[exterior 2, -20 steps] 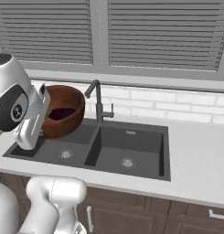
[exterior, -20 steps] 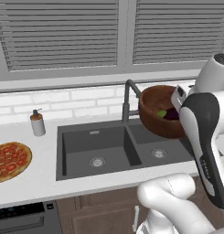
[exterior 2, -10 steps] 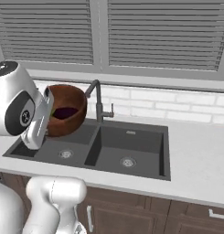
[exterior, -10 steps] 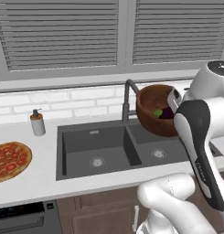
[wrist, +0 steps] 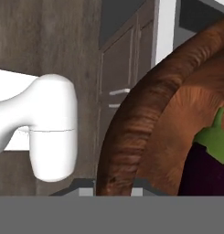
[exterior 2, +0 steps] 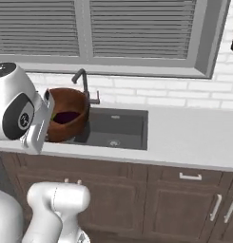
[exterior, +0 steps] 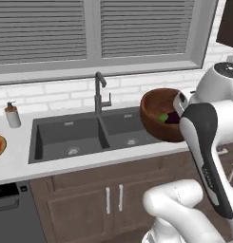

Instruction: Pick the eggplant from the sink and place it in the bowl. Then pick the bowl and place it in the microwave. Then close the microwave door and press the start button.

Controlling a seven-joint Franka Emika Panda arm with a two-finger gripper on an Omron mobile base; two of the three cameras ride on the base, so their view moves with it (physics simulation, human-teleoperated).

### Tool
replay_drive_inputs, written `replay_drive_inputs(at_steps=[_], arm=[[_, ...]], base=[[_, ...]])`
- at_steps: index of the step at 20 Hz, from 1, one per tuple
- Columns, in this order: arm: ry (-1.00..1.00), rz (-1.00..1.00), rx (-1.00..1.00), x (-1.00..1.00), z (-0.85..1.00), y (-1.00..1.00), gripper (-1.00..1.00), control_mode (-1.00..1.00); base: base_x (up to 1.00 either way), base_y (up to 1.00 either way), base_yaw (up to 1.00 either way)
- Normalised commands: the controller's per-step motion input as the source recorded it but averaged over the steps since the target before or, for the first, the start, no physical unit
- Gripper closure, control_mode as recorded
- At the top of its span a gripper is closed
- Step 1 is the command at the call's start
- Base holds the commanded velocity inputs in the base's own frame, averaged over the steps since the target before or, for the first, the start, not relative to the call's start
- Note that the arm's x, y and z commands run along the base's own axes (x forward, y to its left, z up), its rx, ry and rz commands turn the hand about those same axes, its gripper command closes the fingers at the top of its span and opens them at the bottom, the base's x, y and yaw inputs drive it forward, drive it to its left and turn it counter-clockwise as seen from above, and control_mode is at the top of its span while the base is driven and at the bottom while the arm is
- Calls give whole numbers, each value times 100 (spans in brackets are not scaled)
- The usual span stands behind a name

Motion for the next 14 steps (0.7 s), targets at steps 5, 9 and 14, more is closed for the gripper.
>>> replay_drive_inputs(at_steps=[5,9,14], arm=[[0,0,0,0,0,0,100,100],[0,0,0,0,0,0,100,100],[0,0,0,0,0,0,100,100]], base=[[-23,-67,-39],[-2,-65,-61],[-1,-48,-74]])
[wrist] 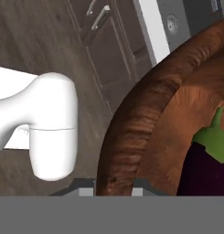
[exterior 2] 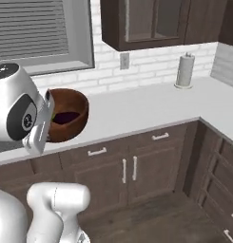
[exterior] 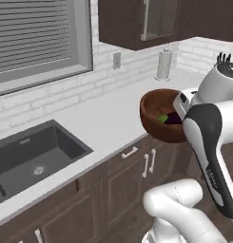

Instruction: Pick the eggplant from the sink and place it in the bowl. Then pick the bowl and place it in the microwave. Then close the microwave door and press the start button.

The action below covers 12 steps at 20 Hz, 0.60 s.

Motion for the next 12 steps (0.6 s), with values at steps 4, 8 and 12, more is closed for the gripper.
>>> replay_drive_inputs(at_steps=[4,8,12], arm=[[0,0,0,0,0,0,100,100],[0,0,0,0,0,0,100,100],[0,0,0,0,0,0,100,100]], base=[[0,-15,-90],[0,0,-99],[0,0,-100]])
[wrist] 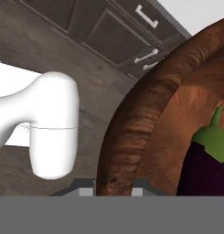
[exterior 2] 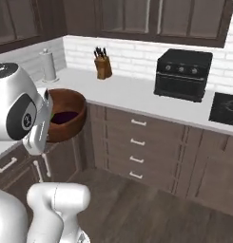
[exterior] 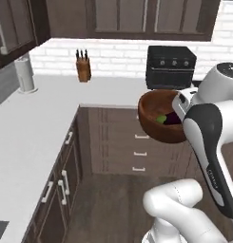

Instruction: Pick the eggplant from the sink and place it in the bowl. Then pick the bowl and place it in the microwave. Then close the microwave door and press the start button.

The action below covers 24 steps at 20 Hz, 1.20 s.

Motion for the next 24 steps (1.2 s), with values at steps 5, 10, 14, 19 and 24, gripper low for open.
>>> replay_drive_inputs(at_steps=[5,10,14,19,24], arm=[[0,0,0,0,0,0,100,100],[0,0,0,0,0,0,100,100],[0,0,0,0,0,0,100,100],[0,0,0,0,0,0,100,100],[0,0,0,0,0,0,100,100]], base=[[0,0,-100],[0,0,-100],[0,0,-98],[0,0,-93],[0,-2,-90]])
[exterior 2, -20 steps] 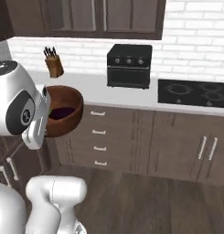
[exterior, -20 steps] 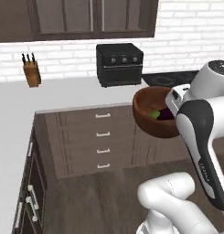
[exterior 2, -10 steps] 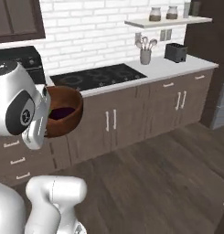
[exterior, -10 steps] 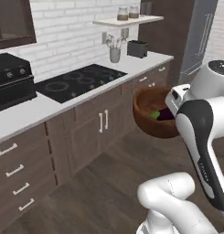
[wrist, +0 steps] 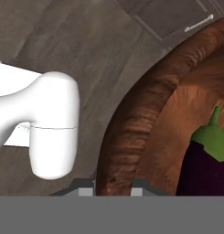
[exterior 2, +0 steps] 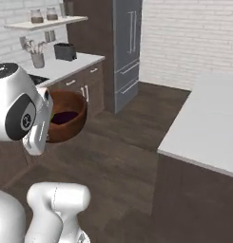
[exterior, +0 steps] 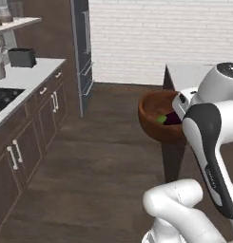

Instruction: Pick the eggplant from the sink and place it in the bowl. Then pick the bowl and place it in the microwave. Then close the microwave door and press the start button.

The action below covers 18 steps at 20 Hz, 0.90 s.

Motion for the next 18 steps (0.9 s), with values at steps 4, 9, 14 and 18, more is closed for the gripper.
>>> replay_drive_inputs(at_steps=[4,9,14,18], arm=[[0,0,0,0,0,0,100,100],[0,0,0,0,0,0,100,100],[0,0,0,0,0,0,100,100],[0,0,0,0,0,0,100,100]], base=[[0,0,-92],[0,0,-92],[0,0,-90],[0,0,-91]])
